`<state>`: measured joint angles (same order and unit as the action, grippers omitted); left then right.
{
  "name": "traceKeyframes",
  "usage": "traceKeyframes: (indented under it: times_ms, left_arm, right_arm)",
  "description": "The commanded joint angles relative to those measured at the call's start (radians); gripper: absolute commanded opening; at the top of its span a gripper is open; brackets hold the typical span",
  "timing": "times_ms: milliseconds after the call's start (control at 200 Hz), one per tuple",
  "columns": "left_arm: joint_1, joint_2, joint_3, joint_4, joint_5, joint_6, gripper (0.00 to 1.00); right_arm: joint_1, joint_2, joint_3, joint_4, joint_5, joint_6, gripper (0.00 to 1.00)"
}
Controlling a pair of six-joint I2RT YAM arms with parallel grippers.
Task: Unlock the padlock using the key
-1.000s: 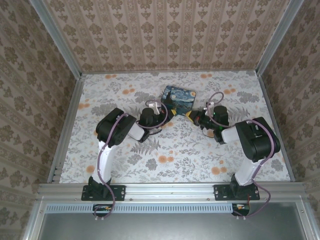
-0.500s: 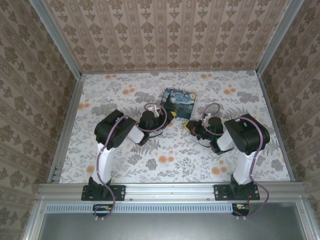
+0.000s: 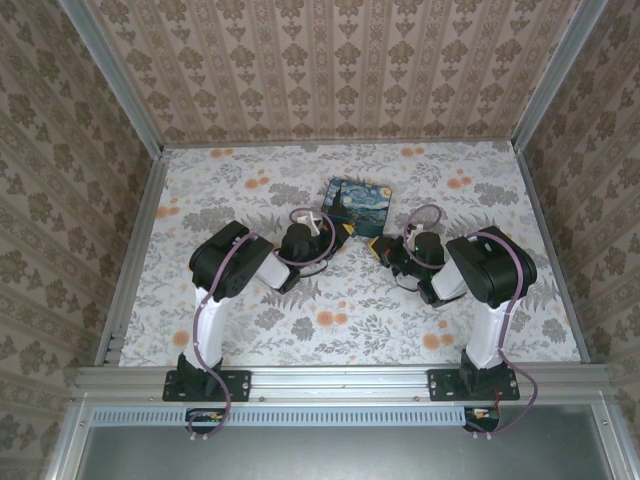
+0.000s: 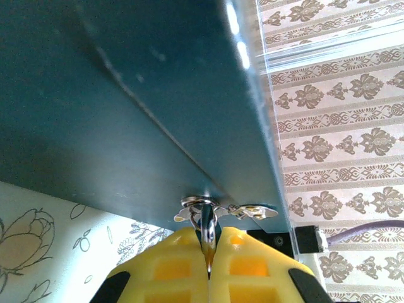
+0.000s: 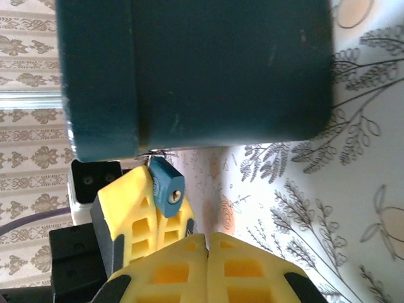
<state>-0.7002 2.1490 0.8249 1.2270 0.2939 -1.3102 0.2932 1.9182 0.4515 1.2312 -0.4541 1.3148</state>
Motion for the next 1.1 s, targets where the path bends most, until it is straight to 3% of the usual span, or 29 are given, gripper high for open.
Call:
traceKeyframes:
  times_ms: [0, 1095]
  left_arm:
    - [-0.01, -0.039, 0.008, 0.061, -0.003, -0.013, 0.0]
    - [-0.022, -0.055, 0.003, 0.062, -0.002, -0.019, 0.0]
  right_arm:
    - [0.011, 0.013, 0.025, 0.024, 0.022, 0.009, 0.0]
    - [0.023, 0.047, 0.093, -0.023, 0.044, 0.005, 0.0]
